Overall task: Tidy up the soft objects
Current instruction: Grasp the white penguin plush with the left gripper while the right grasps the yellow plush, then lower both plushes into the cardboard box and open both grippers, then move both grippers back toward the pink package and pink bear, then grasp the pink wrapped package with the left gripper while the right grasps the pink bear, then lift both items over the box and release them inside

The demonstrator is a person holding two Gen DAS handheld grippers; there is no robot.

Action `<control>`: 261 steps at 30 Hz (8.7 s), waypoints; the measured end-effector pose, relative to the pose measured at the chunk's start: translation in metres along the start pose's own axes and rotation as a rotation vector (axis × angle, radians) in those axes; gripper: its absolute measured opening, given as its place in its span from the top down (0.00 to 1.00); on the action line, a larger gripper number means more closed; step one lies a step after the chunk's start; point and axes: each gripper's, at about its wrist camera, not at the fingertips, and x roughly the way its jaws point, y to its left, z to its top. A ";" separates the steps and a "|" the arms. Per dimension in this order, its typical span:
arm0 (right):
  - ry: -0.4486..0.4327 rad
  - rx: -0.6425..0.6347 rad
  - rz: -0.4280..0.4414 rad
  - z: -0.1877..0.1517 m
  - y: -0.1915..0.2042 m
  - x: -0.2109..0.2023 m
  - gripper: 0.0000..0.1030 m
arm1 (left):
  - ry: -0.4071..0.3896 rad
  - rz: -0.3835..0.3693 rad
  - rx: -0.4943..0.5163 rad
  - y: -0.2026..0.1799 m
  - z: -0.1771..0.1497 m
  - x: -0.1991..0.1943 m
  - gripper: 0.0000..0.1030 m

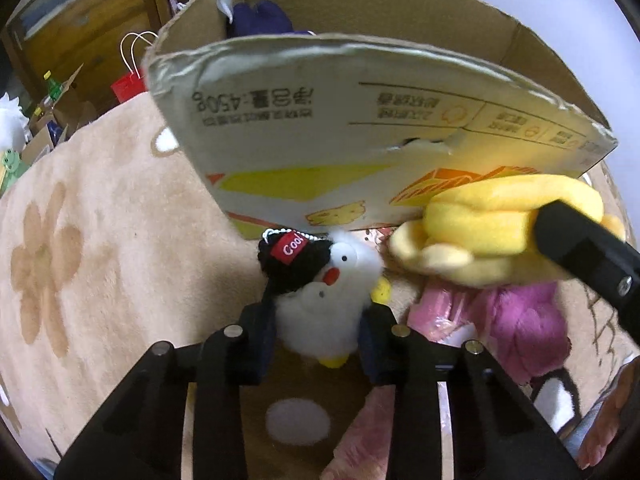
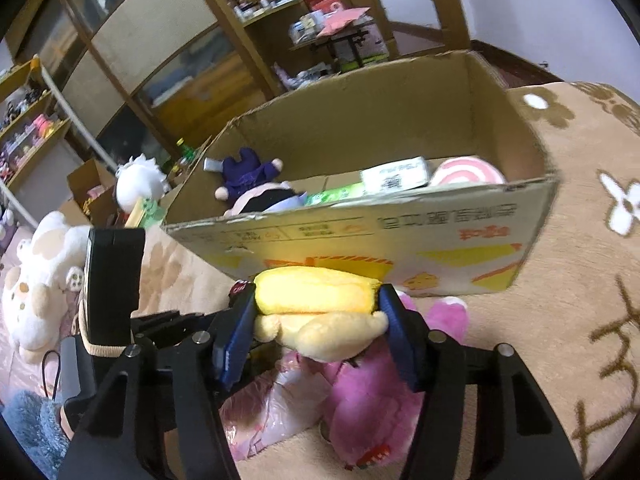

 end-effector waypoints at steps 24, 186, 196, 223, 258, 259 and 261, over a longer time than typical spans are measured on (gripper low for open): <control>-0.301 0.004 -0.069 0.025 -0.001 -0.126 0.39 | -0.417 0.072 0.091 -0.040 -0.015 -0.146 0.72; 0.027 0.088 -0.139 -0.012 -0.052 -0.014 0.00 | -0.059 0.124 0.224 -0.066 -0.021 -0.027 0.03; 0.074 0.084 -0.147 -0.016 -0.053 0.000 0.00 | 0.035 0.095 0.227 -0.066 -0.021 0.000 0.03; 0.151 -0.014 -0.124 -0.025 -0.037 0.027 0.47 | 0.057 0.089 0.146 -0.051 -0.019 0.005 0.56; 0.019 -0.062 -0.153 -0.025 -0.029 -0.013 0.52 | -0.131 0.059 0.056 -0.027 -0.032 -0.073 0.79; 0.013 -0.063 -0.154 -0.024 -0.029 -0.015 0.52 | -0.127 0.053 0.062 -0.027 -0.033 -0.074 0.82; 0.007 -0.066 -0.157 -0.024 -0.027 -0.016 0.52 | -0.123 0.047 0.065 -0.028 -0.033 -0.072 0.83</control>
